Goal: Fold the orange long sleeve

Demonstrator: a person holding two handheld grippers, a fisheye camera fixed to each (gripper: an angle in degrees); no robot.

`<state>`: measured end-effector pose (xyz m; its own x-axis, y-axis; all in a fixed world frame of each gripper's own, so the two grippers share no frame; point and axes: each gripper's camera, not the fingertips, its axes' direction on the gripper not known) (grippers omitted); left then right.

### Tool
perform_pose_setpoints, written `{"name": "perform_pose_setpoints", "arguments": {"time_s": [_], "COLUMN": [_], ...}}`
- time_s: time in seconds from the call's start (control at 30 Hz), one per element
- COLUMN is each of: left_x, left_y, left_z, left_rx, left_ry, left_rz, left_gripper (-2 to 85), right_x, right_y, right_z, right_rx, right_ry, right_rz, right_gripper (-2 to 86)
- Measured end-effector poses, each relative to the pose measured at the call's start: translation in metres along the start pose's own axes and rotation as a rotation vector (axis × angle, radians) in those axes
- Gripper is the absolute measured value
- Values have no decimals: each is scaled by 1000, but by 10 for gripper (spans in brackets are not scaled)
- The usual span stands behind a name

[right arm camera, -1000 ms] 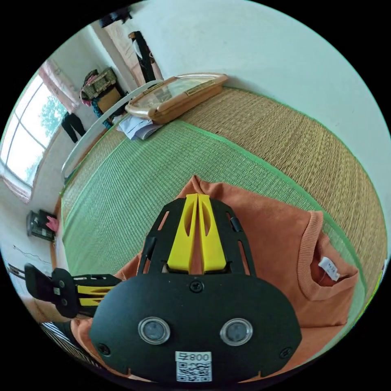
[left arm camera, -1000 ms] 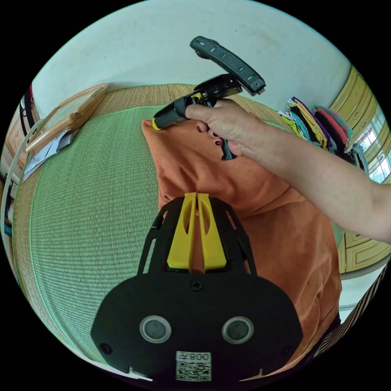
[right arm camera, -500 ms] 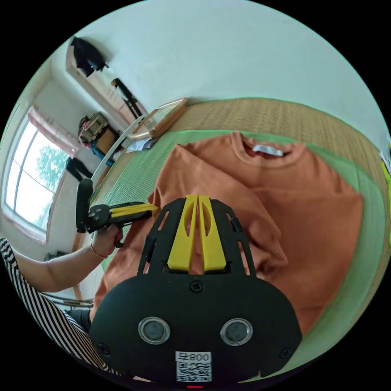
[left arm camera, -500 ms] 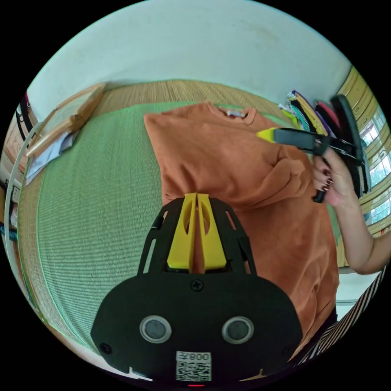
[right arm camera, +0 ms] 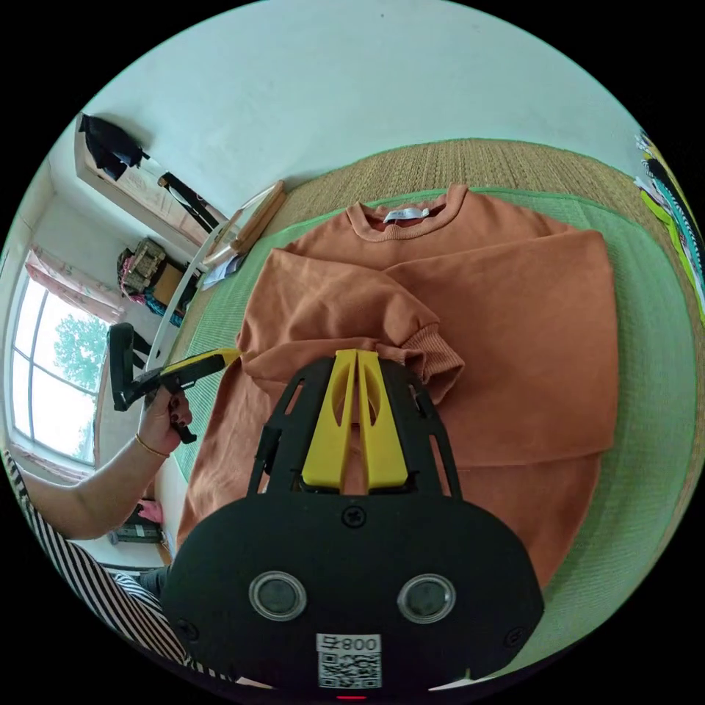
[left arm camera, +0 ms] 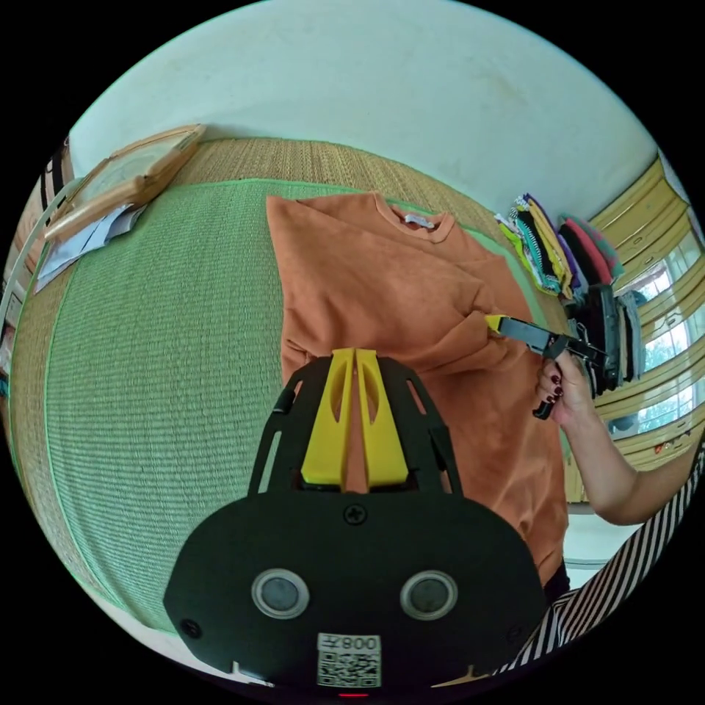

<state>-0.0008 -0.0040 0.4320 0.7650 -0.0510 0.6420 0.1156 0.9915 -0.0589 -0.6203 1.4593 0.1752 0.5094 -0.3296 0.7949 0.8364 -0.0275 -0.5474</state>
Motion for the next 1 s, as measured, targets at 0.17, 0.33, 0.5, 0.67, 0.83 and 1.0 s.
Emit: {"name": "perform_pose_setpoints", "arguments": {"time_s": [0.17,0.33,0.5,0.67,0.83,1.0], "left_x": [-17,-44,-57,-67,-89,-101], "left_y": [38,102,153,188,223,252], "left_z": [18,42,67,101,143,198], "left_rx": [-14,-63,-100,-142,-136,-183], "left_ry": [95,211,298,364,475,607], "left_rz": [-93,-260,-362,-400,-496,-564], "left_gripper": [4,4,8,21,66,92], "right_x": [31,65,76,78,73,76], "right_y": [66,172,268,348,427,494], "right_z": [-30,-58,-71,-72,-74,-65], "right_rx": [33,2,1,20,39,64], "right_ry": [-35,-65,-84,-131,-116,-134], "right_rz": [41,148,272,372,427,501], "right_gripper": [1,1,1,1,6,22]}}
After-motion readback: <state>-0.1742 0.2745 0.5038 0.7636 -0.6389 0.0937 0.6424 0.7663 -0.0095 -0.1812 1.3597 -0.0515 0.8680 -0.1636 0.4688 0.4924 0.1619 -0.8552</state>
